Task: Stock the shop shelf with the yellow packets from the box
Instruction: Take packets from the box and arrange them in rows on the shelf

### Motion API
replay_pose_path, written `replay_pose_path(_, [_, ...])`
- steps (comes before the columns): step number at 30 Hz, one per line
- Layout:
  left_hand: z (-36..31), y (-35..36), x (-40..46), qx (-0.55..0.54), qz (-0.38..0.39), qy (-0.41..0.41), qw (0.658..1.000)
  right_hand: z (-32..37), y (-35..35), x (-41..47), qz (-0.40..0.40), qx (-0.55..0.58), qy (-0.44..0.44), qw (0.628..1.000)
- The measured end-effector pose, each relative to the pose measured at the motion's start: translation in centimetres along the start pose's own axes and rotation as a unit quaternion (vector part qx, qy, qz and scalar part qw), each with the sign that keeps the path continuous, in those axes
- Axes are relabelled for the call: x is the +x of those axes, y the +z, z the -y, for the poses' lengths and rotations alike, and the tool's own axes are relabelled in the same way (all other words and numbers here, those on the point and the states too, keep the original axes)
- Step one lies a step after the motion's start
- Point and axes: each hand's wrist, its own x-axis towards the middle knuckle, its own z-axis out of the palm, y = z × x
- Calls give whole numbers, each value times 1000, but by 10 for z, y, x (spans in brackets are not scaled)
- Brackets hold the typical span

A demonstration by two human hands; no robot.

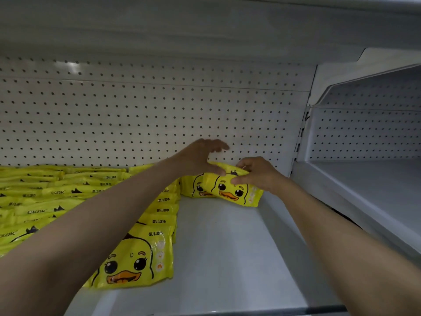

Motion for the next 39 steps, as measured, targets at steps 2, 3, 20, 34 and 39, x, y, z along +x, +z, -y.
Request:
replay_pose_path(2, [10, 8, -2, 35, 51, -37, 997, 9, 12, 7, 27, -38, -16, 999])
replay_pose_path(3, [15, 10, -4, 49, 54, -56, 996, 13, 17, 9, 38, -51, -24, 998])
replay_pose_path(20, [64, 17, -8, 150, -54, -187, 969, 13, 66, 33, -37, -293, -73, 953])
replay_pose_path(34, [23, 12, -44, 174, -84, -247, 950, 35, 53, 7, -55, -333, -104, 935])
replay_pose_path(39, [-10, -4, -94, 198, -149, -287, 925, 71, 49, -18, -71, -289, -177, 938])
